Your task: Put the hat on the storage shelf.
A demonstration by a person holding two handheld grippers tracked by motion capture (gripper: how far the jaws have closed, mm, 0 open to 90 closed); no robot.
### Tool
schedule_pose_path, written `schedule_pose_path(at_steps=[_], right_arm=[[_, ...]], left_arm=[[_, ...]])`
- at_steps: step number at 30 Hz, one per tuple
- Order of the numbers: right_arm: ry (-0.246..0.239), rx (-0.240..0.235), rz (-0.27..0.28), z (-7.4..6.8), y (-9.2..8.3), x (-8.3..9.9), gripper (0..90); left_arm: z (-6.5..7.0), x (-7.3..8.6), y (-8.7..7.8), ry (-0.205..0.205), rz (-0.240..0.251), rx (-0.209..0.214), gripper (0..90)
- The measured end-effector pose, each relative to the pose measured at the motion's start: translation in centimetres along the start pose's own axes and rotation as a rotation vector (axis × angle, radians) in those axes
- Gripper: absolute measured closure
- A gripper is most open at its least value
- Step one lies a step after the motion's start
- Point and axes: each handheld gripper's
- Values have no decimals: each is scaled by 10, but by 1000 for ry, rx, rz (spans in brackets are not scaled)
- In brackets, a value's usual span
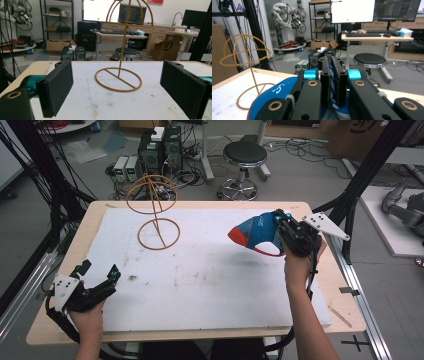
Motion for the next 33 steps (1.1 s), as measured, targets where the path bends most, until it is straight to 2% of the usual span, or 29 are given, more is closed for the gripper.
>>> schedule_pose_path(at_steps=[4,19,29,33], right_arm=[[-2,-4,28,-4,2,-8,870],[3,-20,69,-22,17,-35,868],[-13,-36,94,-47,44,-62,869],[-14,-36,97,-54,53,-68,869]], left_arm=[[1,0,0,0,2,2,117],[1,0,1,1,6,5,116],[1,0,-2,8,8,3,116],[-1,0,-3,11,6,4,116]])
Point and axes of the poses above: each handheld gripper's, and its own axes: y roughly forward along the jaws, x roughly out of its underside, z roughly to its right, and after that the axes turned 6 degrees about x, right-handed
